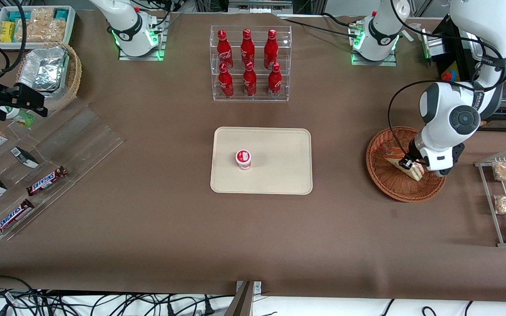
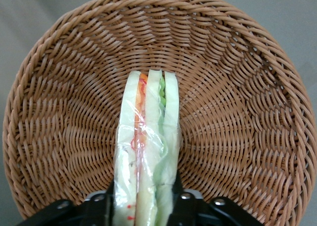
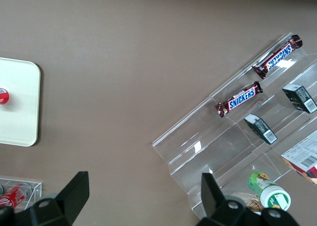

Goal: Place sandwich from basket to tray
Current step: 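Close the left gripper on the sandwich's upright edge, then lift the sandwich out of the basket with the left gripper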

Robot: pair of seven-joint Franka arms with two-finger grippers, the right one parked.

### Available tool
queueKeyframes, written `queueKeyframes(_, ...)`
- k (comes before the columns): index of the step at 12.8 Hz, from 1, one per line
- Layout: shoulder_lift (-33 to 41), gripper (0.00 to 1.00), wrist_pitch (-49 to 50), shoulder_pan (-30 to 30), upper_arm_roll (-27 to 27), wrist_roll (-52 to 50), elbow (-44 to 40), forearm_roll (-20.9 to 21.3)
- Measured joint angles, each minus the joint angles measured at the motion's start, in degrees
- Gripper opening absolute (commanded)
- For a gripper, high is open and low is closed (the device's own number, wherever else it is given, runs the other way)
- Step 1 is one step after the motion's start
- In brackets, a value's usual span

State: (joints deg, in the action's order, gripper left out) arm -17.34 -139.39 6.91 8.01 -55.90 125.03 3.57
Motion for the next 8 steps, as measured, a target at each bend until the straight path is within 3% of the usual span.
queueKeyframes(4,0.9,0.35,3.7,0.1,-0.7,1.9,-1.2,2.0)
queueKeyframes(8,2.8,0.36,22.4,0.2,-2.9,9.2,-13.1,2.3)
